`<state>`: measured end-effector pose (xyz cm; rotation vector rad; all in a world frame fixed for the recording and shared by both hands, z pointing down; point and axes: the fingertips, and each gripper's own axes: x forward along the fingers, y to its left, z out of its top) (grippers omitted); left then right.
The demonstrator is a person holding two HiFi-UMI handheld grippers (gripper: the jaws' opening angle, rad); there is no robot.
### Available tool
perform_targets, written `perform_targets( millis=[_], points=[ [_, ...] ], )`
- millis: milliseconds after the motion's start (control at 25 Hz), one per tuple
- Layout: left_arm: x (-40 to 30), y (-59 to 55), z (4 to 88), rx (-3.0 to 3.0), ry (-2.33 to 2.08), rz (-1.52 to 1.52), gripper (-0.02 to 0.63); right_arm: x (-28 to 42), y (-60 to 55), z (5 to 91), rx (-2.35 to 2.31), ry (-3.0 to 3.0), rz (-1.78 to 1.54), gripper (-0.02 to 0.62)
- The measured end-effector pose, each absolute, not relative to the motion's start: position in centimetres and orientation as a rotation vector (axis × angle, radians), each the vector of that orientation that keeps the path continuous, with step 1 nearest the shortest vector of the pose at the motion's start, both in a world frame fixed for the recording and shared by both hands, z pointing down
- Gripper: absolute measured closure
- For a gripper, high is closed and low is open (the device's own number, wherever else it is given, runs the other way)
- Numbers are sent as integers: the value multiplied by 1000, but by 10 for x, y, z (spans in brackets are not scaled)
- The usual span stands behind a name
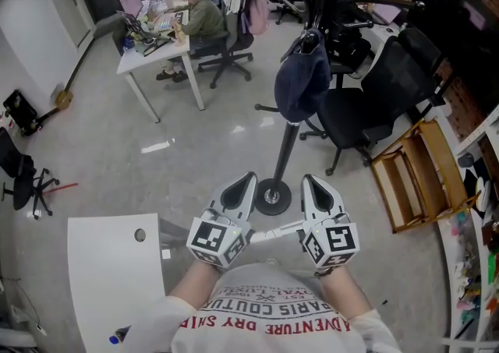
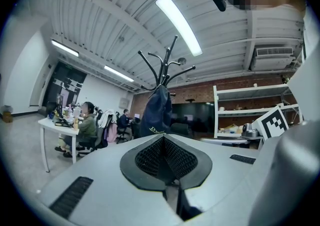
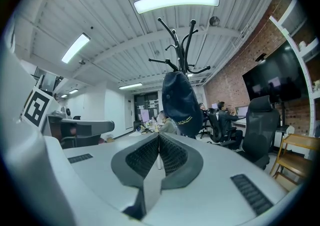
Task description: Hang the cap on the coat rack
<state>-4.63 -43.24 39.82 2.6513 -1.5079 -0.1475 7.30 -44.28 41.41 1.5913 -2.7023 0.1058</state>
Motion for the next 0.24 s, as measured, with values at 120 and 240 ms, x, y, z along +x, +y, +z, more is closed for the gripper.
perform_targets(
  millis=[120, 240],
  points=[
    [-48, -431, 399, 2648, -1505, -147, 601, 71, -441, 415, 1594, -2685, 97, 580],
    [-52, -427, 400, 2642, -1505, -146, 601, 66, -439, 417, 1586, -2682, 103, 580]
  ],
)
